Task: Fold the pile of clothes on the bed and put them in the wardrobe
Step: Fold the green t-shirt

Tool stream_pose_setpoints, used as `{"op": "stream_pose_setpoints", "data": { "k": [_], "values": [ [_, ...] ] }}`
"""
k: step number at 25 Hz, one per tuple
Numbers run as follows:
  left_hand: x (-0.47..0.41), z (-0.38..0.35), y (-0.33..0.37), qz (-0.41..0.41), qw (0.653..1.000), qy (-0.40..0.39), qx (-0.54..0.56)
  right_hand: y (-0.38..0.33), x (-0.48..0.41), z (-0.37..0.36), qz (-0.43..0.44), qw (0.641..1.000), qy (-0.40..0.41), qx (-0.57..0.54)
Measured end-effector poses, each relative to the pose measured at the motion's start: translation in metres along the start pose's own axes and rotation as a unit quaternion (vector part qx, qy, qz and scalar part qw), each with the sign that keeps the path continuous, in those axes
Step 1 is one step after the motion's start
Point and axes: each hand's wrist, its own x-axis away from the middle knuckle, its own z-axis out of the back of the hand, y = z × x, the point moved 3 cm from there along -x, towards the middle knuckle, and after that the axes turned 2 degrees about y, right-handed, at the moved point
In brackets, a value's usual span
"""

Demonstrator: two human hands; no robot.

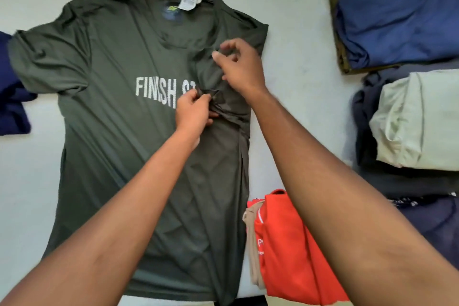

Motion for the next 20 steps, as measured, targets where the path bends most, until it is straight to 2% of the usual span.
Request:
{"op": "stream_pose_setpoints", "data": {
  "k": [1,3,7,10,13,15,17,18,20],
  "values": [
    [-0.006,0.014,-0.004,0.013,1.0,0.007,-0.008,0.003,0.002,-0.003,0.009,0.999,0.003,0.044],
    [-0.015,0.042,-0.003,-0.028,0.998,0.023,-0.048,0.004,0.009,0.001,0.022,0.995,0.039,0.094],
    [-0.031,0.12,0.007,-0.082,0.993,0.075,-0.046,-0.006,0.028,0.002,0.044,0.989,0.067,0.122],
    [-0.053,0.209,0.006,-0.086,0.979,0.184,-0.024,-0.038,0.037,-0.051,0.095,0.986,0.011,0.139],
    [-0.067,0.284,-0.007,-0.017,0.961,0.267,0.065,-0.083,0.035,-0.139,0.151,0.973,-0.077,0.159],
    [-0.072,0.297,-0.009,0.035,0.951,0.254,0.174,-0.115,0.023,-0.196,0.184,0.955,-0.122,0.196],
    [-0.085,0.299,-0.009,0.045,0.946,0.205,0.249,-0.153,0.009,-0.253,0.199,0.936,-0.165,0.238],
    [-0.091,0.297,-0.007,0.043,0.945,0.187,0.266,-0.17,0.003,-0.28,0.208,0.926,-0.185,0.256],
    [-0.105,0.294,-0.003,0.037,0.957,0.17,0.232,-0.195,-0.01,-0.323,0.253,0.883,-0.214,0.331]
  ]
}}
